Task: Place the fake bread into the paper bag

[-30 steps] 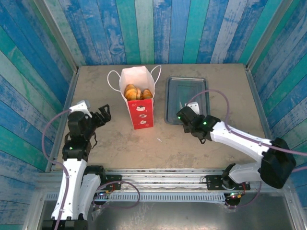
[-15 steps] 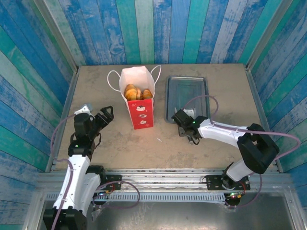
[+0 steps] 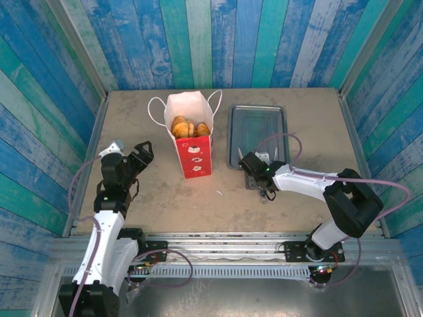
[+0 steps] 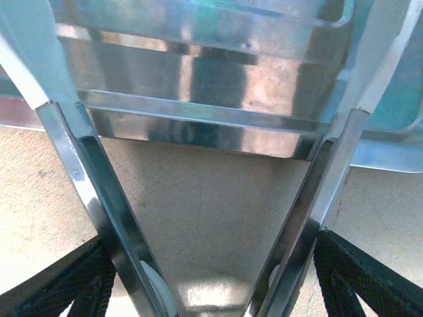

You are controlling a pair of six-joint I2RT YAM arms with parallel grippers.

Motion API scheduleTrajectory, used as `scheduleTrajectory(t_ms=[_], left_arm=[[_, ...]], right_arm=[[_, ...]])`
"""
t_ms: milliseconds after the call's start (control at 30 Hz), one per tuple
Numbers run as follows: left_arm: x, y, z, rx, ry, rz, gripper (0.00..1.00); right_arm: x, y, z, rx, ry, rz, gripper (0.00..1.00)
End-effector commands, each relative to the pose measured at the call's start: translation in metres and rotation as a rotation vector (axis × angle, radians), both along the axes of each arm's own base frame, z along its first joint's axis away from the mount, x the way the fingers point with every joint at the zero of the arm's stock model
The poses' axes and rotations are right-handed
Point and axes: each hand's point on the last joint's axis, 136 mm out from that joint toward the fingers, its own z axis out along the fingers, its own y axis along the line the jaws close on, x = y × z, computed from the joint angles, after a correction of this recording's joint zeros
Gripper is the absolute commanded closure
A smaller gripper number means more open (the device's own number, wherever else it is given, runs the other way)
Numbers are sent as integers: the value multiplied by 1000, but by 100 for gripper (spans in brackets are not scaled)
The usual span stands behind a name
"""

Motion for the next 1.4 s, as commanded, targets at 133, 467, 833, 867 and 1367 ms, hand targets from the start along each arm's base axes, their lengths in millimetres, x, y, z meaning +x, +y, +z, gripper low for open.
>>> scheduleTrajectory(t_ms=[133,467,833,867,1367], left_arm=[[9,26,11,43,-49,139,6],[16,75,-1,203,-20,392,6],[6,118,-28,429,6,608,6],[8,118,-29,445,6,601,6],[49,64,-47,758,-166,276,6]], right_arm=[[11,-10,51,0,-111,-1,1],[40,-68,150,80,-420,-100,0],[45,-195,142,-91,-669,-376,0],[44,-201,137,-99,-681,-387,0],[98,-197,88,-55,-857,-254,0]])
